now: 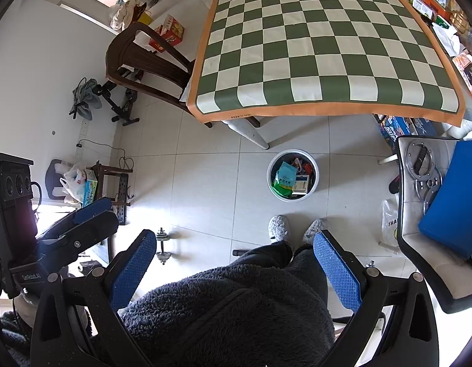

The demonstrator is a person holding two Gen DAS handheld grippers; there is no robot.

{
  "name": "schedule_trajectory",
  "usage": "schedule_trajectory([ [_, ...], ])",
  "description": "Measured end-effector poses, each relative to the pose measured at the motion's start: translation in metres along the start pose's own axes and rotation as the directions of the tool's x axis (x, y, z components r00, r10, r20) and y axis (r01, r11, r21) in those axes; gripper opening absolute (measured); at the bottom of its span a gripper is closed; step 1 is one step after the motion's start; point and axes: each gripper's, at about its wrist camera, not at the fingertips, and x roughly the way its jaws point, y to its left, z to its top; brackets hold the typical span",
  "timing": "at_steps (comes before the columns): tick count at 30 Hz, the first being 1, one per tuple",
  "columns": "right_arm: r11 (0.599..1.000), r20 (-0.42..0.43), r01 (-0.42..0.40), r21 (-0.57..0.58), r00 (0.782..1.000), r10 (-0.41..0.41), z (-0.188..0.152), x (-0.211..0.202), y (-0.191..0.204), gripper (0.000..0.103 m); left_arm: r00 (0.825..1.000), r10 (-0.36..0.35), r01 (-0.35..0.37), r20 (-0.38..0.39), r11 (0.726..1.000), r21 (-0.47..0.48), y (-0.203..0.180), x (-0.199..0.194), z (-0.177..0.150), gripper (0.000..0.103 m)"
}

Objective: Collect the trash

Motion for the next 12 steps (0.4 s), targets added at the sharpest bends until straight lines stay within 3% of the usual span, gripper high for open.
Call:
schedule_trajectory([
  [12, 1.000, 0.001, -0.002, -0.001, 1.000, 0.002, -0.0002, -0.0004, 0.0001, 0.103, 1.000, 0.001, -0.001, 0.005, 1.000, 0.000, -0.0006, -0.0007, 0.0040, 0.103],
])
